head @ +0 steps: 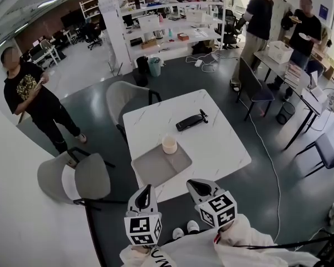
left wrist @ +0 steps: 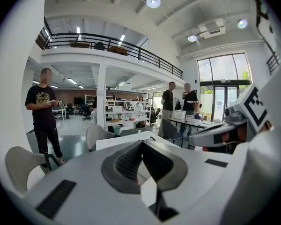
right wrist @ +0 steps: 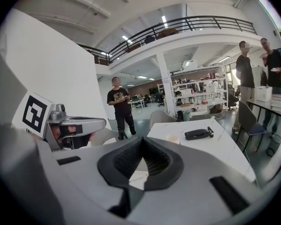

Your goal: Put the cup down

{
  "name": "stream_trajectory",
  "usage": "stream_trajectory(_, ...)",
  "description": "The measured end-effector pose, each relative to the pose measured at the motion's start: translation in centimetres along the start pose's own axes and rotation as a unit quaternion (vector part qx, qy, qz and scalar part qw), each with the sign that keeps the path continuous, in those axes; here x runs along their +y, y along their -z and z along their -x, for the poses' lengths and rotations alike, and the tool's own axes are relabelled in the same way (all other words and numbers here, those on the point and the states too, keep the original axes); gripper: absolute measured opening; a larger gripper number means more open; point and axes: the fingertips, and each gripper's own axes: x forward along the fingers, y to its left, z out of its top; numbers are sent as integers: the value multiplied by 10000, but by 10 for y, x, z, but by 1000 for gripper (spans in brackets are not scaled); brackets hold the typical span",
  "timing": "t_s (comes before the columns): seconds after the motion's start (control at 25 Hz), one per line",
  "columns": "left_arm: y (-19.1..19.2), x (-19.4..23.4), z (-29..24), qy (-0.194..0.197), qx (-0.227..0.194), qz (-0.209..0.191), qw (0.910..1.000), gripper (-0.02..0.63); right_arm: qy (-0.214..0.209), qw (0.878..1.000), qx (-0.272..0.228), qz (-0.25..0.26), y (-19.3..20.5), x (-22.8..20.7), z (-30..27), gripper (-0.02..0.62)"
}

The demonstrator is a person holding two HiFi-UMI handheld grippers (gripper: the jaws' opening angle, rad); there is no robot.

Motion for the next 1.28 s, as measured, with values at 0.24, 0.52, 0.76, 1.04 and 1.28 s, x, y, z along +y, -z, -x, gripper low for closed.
stream_trajectory(0.24,3,-1,1,38,15,22,10000,11,84,9999,69,-77,5,-2,-1,6)
stream_trajectory(0.52,5,-1,-1,31,56,33,10000,11,161,9999,22,-32,3,-6,1,5)
stream_trajectory(0.76,8,1,0,8,88,30,10000,11,158,9999,7,-35,3,-5,0,5)
stream_trajectory(1.04,9,2,1,-19,122,44,9999,11,128,9999,22,-36,2,-4,-1,5)
stream_trajectory(1.28,8,1,1,-11,135,44,9999,11,153,9999,15,-64,0,-7,0,5)
